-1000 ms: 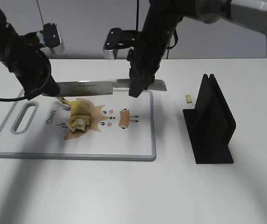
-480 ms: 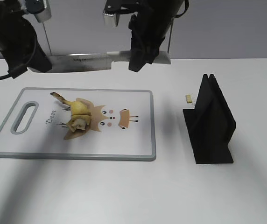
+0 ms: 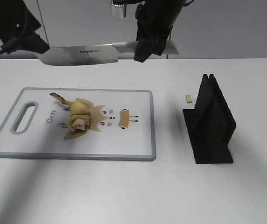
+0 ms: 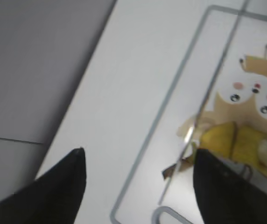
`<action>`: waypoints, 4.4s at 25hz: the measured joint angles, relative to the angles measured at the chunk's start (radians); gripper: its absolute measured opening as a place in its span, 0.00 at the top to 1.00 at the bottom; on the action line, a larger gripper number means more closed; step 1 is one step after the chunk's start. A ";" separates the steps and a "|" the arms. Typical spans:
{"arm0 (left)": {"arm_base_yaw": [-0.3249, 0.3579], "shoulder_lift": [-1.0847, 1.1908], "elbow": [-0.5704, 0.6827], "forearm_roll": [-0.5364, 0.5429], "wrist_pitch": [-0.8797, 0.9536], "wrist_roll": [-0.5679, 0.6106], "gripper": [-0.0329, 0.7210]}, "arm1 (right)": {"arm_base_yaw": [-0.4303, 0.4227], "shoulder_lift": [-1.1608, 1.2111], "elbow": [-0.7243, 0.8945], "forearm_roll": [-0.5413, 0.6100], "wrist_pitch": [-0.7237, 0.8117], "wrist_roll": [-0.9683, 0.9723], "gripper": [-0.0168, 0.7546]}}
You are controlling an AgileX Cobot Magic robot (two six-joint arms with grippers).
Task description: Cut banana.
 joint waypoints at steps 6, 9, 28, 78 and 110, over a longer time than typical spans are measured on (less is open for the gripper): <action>0.006 -0.081 0.000 0.005 -0.176 -0.121 0.05 | -0.001 -0.038 0.000 -0.004 -0.001 0.037 0.76; 0.024 -0.127 0.000 0.067 -0.206 -0.297 0.05 | -0.001 -0.084 0.000 -0.018 -0.002 0.114 0.76; 0.128 -0.437 0.093 0.494 0.398 -1.207 0.18 | -0.001 -0.310 0.068 -0.014 -0.001 0.858 0.76; 0.128 -1.673 0.906 0.521 0.273 -1.252 0.18 | -0.001 -0.888 1.067 -0.358 -0.263 1.620 0.76; 0.128 -1.673 0.906 0.522 0.273 -1.252 0.18 | -0.001 -0.624 1.067 -0.396 -0.308 1.626 0.76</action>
